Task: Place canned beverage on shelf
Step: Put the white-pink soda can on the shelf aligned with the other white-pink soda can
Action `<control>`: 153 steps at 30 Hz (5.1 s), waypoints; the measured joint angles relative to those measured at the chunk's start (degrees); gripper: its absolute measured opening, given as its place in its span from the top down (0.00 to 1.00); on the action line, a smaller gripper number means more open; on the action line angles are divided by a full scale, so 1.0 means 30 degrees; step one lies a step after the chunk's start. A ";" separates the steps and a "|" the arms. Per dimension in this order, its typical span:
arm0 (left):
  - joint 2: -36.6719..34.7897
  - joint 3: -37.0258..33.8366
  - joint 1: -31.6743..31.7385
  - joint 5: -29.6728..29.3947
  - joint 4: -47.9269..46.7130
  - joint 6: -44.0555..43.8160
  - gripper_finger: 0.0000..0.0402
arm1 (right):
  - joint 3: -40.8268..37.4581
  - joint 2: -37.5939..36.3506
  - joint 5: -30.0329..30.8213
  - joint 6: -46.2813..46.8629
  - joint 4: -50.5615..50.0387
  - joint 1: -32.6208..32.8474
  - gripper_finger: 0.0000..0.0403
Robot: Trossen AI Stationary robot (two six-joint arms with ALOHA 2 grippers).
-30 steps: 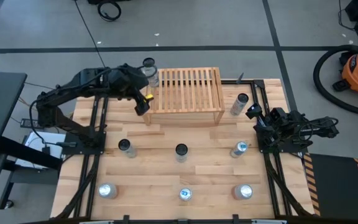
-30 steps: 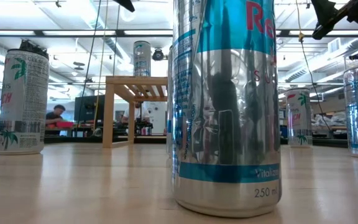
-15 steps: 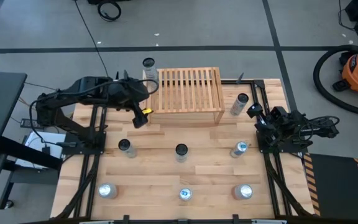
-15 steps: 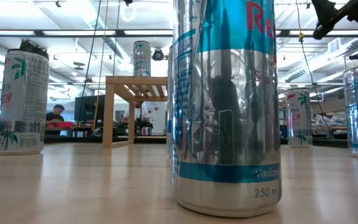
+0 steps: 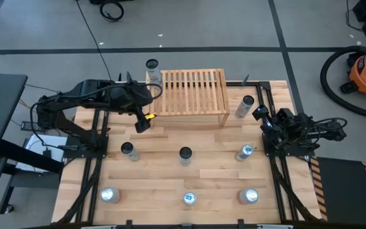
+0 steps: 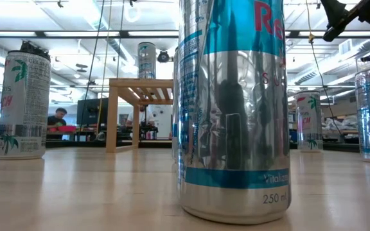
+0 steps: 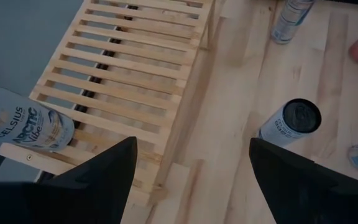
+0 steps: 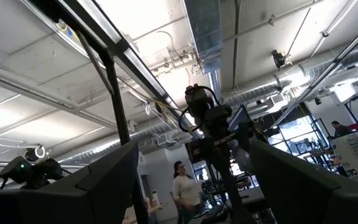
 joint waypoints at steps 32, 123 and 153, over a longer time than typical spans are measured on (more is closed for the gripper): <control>0.0095 -0.0007 0.0051 0.0004 0.0162 -0.0964 0.22 | 0.0000 0.0000 0.0500 -0.0001 -0.0314 -0.0007 0.21; -0.0073 -0.7311 -0.8456 0.1497 -0.6058 -2.0973 0.22 | 0.0001 0.0000 0.0131 -0.2529 -0.3673 -0.0007 0.21; -0.0336 -0.7308 -0.4908 0.1162 -0.6005 -1.7313 0.22 | 0.0000 0.0007 -0.0721 -0.2318 -0.3650 -0.0007 0.21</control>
